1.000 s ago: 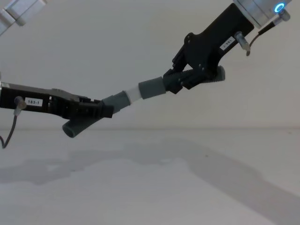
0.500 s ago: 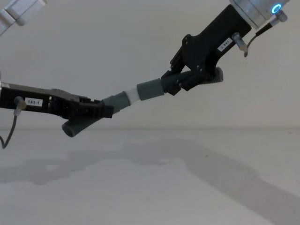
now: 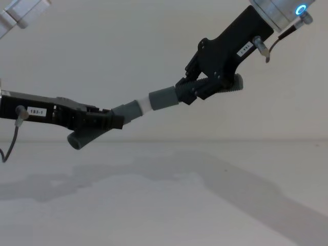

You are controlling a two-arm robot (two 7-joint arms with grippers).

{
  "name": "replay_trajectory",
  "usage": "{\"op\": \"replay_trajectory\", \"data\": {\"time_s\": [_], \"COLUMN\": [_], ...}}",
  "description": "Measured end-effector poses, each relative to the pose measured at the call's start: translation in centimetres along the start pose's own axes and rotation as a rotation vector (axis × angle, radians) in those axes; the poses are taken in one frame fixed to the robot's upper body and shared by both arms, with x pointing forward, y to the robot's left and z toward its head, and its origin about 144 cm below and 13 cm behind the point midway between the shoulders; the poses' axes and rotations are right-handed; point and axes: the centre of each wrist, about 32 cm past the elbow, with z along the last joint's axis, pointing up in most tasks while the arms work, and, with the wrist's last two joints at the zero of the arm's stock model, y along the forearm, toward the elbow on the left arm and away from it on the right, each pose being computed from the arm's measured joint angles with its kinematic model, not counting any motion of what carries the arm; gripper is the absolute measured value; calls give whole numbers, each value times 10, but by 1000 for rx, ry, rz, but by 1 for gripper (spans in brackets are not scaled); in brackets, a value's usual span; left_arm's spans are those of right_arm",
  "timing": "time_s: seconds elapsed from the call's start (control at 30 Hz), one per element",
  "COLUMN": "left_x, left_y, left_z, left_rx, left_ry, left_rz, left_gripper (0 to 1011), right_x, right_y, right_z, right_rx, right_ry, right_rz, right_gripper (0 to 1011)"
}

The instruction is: Use both hands to pick up one end of the pipe from the table, align the ends, and insert them.

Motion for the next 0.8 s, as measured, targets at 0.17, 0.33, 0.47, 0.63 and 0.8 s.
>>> {"op": "replay_trajectory", "data": {"time_s": [0.17, 0.33, 0.47, 0.63, 0.8], "left_x": [0, 0, 0, 0, 0], "left_y": [0, 0, 0, 0, 0], "left_z": [0, 0, 0, 0, 0], "left_rx": [0, 0, 0, 0, 0], "left_ry": [0, 0, 0, 0, 0], "left_rz": [0, 0, 0, 0, 0], "left_gripper": [331, 331, 331, 331, 331], "right_x": [0, 0, 0, 0, 0], "right_y": [0, 0, 0, 0, 1], "right_z": [0, 0, 0, 0, 0], "right_rx": [0, 0, 0, 0, 0], "right_ry": [0, 0, 0, 1, 0], "right_rz": [1, 1, 2, 2, 2], "right_gripper": [255, 255, 255, 255, 255]}}
